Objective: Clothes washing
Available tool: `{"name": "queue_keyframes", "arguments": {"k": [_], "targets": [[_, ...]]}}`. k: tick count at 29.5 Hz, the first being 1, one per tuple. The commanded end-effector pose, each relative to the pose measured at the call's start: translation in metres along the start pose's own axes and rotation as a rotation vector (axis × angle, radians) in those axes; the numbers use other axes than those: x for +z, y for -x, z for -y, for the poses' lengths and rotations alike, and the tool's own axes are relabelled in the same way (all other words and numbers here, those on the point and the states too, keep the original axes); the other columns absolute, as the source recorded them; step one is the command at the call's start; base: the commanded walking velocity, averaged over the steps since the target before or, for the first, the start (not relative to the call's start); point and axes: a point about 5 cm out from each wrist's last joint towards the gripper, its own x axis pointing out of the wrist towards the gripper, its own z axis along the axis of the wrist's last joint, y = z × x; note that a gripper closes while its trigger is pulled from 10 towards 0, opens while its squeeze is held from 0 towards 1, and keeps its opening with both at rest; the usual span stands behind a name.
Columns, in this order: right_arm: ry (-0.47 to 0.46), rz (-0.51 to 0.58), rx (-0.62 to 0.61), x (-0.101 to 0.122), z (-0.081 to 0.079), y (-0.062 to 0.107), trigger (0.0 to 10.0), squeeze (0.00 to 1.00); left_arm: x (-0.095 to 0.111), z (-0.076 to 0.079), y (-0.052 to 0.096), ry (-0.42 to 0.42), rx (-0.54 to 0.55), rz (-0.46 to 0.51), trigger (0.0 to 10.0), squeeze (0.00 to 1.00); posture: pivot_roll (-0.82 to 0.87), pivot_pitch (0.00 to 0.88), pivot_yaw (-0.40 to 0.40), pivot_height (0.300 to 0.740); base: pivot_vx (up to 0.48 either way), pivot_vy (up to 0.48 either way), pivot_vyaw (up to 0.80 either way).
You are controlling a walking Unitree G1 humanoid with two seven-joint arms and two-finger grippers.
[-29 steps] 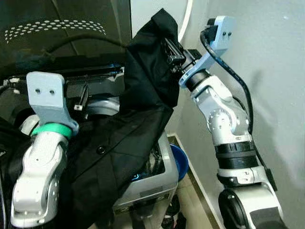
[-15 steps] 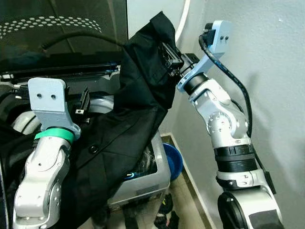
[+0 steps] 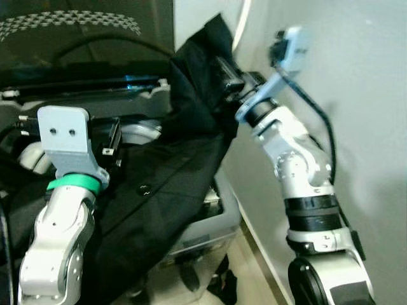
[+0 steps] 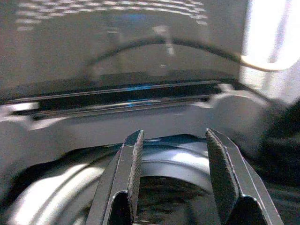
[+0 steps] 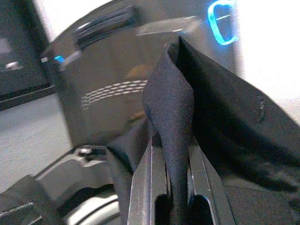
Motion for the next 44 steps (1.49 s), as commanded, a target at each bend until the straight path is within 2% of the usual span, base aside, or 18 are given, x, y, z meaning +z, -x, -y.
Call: {"name": "queue_keyframes", "arguments": {"k": [1,7,11,13,14,15,16,18,19,20,21,22,24,29,32,35,39,44], "targets": [[0.003,-0.011,0.004,-0.001,0.0,0.0,10.0,0.0,0.0,0.001,0.002,-0.005,0.005,-0.008,10.0,0.0,0.15,0.057,-0.039,0.74,0.0,0.0,0.0],[0.003,-0.022,0.019,-0.002,0.0,-0.003,10.0,0.0,-0.001,0.001,0.003,-0.009,0.007,-0.011,10.0,0.0,0.15,0.054,-0.044,0.74,0.0,0.0,0.0],[0.1,-0.08,0.074,0.004,0.0,-0.025,10.0,0.0,-0.001,-0.001,0.001,-0.024,0.016,-0.007,10.0,0.0,0.15,0.044,-0.04,0.74,0.0,0.0,0.0],[0.216,-0.042,0.139,0.037,-0.01,-0.057,10.0,0.0,0.0,-0.005,-0.003,-0.032,0.02,-0.001,10.0,0.0,0.14,0.036,-0.026,0.74,0.0,0.0,0.0],[0.216,-0.042,0.139,0.037,-0.01,-0.057,10.0,0.0,0.0,-0.005,-0.003,-0.032,0.02,-0.001,10.0,0.0,0.14,0.036,-0.026,0.74,0.0,0.0,0.0],[0.253,0.035,0.148,0.066,-0.018,-0.071,10.0,0.0,0.001,-0.006,-0.004,-0.037,0.021,0.001,10.0,0.0,0.14,0.033,-0.019,0.74,0.0,0.0,0.0],[0.263,0.219,0.111,0.122,-0.027,-0.083,10.0,0.0,0.001,-0.006,-0.006,-0.048,0.015,0.004,10.0,0.0,0.16,0.028,-0.035,0.74,0.0,0.0,0.0],[0.263,0.219,0.111,0.122,-0.027,-0.083,10.0,0.0,0.001,-0.006,-0.006,-0.048,0.015,0.004,10.0,0.0,0.16,0.028,-0.035,0.74,0.0,0.0,0.0],[0.249,0.348,0.084,0.16,-0.035,-0.086,10.0,0.0,0.001,-0.006,-0.006,-0.056,0.011,0.006,10.0,0.0,0.16,0.028,-0.035,0.74,0.0,0.0,0.0],[0.249,0.348,0.084,0.16,-0.035,-0.086,10.0,0.0,0.001,-0.006,-0.006,-0.056,0.011,0.006,10.0,0.0,0.16,0.028,-0.035,0.74,0.0,0.0,0.0],[0.143,0.567,0.037,0.223,-0.036,-0.074,10.0,0.0,0.003,-0.008,-0.007,-0.06,0.022,0.015,10.0,0.0,0.17,0.032,-0.046,0.74,0.0,0.0,0.0],[0.143,0.567,0.037,0.223,-0.036,-0.074,10.0,0.0,0.003,-0.008,-0.007,-0.06,0.022,0.015,10.0,0.0,0.17,0.032,-0.046,0.74,0.0,0.0,0.0],[0.032,0.726,0.016,0.273,-0.034,-0.055,10.0,0.0,0.006,-0.011,-0.007,-0.07,0.034,0.025,10.0,0.0,0.16,0.035,-0.053,0.74,0.0,0.0,0.0],[-0.012,0.634,0.029,0.25,-0.027,-0.065,10.0,0.0,0.007,-0.011,-0.007,-0.076,0.042,0.032,10.0,0.0,0.16,0.035,-0.053,0.74,0.0,0.0,0.0],[-0.001,0.506,0.048,0.214,-0.027,-0.08,10.0,0.0,0.007,-0.011,-0.008,-0.077,0.043,0.034,10.0,0.0,0.17,0.045,-0.052,0.74,0.0,0.0,0.0],[-0.001,0.506,0.048,0.214,-0.027,-0.08,10.0,0.0,0.007,-0.011,-0.008,-0.077,0.043,0.034,10.0,0.0,0.17,0.045,-0.052,0.74,0.0,0.0,0.0],[0.022,0.197,0.157,0.128,-0.043,-0.104,10.0,0.0,0.008,-0.01,-0.007,-0.077,0.037,0.035,10.0,0.0,0.18,0.052,-0.047,0.74,0.0,0.0,0.0],[0.039,-0.001,0.28,0.073,-0.066,-0.111,10.0,0.0,0.008,-0.008,-0.005,-0.064,0.03,0.034,10.0,0.0,0.17,0.053,-0.046,0.74,0.0,0.0,0.0]]}}
